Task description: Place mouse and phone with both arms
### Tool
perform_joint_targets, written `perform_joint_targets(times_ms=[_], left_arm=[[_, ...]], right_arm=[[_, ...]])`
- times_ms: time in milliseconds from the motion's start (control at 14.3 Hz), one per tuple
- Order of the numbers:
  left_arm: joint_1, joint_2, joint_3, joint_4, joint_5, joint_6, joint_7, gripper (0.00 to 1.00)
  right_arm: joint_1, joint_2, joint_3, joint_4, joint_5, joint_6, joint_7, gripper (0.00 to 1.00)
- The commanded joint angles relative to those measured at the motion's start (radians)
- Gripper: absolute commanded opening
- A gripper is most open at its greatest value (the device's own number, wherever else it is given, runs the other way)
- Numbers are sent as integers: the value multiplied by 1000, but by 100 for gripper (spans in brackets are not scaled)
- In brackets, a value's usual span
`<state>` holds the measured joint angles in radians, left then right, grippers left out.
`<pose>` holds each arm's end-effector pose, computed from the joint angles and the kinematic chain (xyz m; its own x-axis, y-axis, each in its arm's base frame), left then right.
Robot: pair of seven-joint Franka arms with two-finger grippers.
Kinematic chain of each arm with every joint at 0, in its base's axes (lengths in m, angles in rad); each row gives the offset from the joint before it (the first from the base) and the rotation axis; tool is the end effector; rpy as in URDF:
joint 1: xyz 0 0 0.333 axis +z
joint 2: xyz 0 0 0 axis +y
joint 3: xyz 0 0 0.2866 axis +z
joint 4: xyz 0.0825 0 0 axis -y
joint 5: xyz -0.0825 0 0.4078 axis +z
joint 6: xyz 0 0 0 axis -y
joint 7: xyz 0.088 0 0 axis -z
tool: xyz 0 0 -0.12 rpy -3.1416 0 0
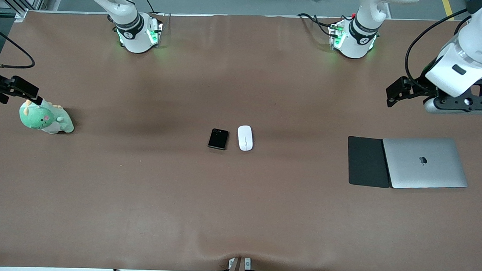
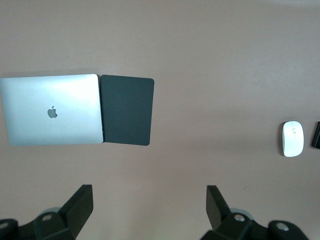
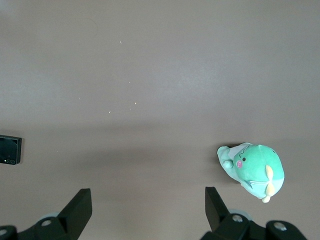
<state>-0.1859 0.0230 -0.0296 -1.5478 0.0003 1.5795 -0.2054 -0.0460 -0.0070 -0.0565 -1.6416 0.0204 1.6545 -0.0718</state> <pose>0.5724 -0.1251 0.5809 0.9999 -0.0101 0.0084 -0.0101 -0.9999 0.0022 0.5803 -0.0575 0.5583 0.9992 -0.0324 0.0213 -0.0320 -0.9993 -0.0193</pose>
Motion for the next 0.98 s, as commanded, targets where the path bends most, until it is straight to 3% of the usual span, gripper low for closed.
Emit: perform_joint_targets(times_ms=[0, 350, 560, 770, 910], left_arm=[[-6, 29, -3, 22, -8, -18, 10, 100], [-15, 75, -93, 26, -8, 22, -37, 100], [-15, 119, -171, 26, -8, 88, -256, 100], [-17, 196, -252, 29, -6, 174, -353, 100], [-18, 247, -311, 28, 47, 224, -451, 100]], right_arm=[[-8, -7, 6, -6, 7, 8, -3, 100], [-8, -7, 6, -7, 7, 8, -3, 100], [-8, -7, 6, -6, 7, 8, -3, 100], [-6, -7, 6, -7, 7, 8, -3, 100], [-8, -7, 6, -7, 7, 8, -3, 100]])
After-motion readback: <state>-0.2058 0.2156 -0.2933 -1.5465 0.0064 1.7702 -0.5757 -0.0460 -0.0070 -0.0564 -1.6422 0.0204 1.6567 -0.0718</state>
